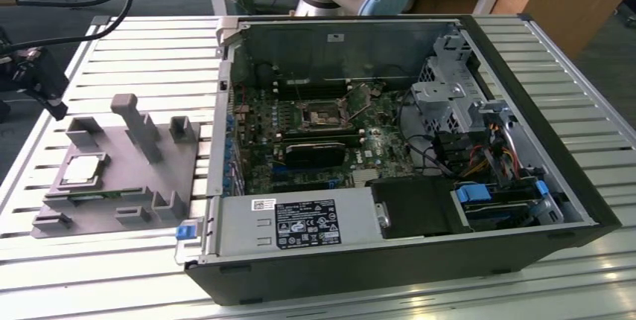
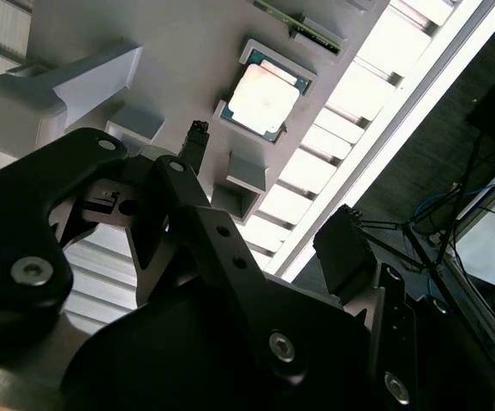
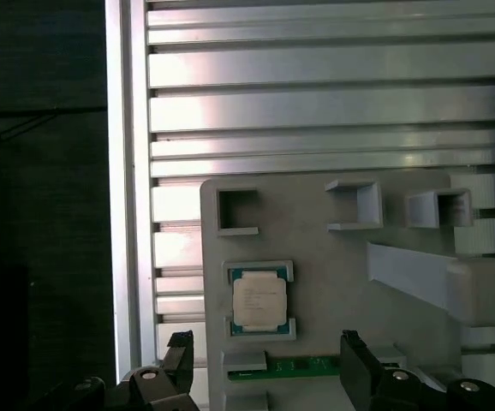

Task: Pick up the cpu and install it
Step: 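Pick up the cpu and move it towards the insertion slot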

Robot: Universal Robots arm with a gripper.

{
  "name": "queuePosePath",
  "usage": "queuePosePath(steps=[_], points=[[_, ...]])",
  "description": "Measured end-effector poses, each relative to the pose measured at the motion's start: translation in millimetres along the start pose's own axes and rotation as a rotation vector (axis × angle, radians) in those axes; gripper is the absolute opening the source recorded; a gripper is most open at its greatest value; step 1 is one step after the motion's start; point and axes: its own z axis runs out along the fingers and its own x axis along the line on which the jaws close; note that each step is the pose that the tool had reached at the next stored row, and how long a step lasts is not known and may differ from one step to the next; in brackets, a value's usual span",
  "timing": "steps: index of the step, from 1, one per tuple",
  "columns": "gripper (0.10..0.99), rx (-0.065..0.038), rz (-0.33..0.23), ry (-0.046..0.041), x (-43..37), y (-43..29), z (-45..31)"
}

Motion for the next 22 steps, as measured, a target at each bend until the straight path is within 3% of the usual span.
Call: queuePosePath(steps=[22], points=[[0.776, 0.0, -0.001, 0.0, 0.0, -0.7, 12.4]])
